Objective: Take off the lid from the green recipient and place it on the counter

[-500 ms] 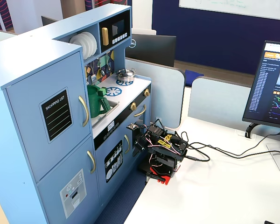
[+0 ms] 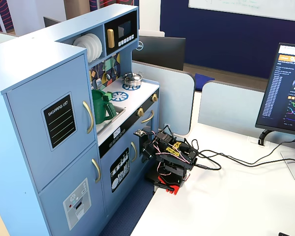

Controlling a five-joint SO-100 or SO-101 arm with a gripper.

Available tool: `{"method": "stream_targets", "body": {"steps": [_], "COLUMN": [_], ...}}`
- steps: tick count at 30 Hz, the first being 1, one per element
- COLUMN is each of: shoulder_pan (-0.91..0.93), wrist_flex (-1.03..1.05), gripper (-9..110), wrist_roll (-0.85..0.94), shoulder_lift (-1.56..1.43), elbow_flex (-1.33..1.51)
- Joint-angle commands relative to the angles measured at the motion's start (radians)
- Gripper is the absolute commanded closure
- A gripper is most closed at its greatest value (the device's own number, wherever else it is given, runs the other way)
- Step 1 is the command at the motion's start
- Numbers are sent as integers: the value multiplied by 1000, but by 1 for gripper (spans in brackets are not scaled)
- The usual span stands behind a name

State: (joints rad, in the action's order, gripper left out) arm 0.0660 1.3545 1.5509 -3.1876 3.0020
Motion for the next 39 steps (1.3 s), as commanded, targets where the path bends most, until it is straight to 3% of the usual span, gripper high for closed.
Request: {"method": "stream_targets", "body": {"steps": [1,5,10,16,22,28,39], "shoulder_pan": [28,35,-6,-26,-6,3,54], "wrist_flex": [95,-163,-451,-528,-736,-946,-1045], "gripper": [101,101,101,101,82,76,70], "wrist_roll": [-52,-132,-26,143,117,121,109], "shoulder_lift": [9,17,141,348,460,583,724], "elbow_flex": [-6,-89,-328,-683,-815,-911,-1034]}}
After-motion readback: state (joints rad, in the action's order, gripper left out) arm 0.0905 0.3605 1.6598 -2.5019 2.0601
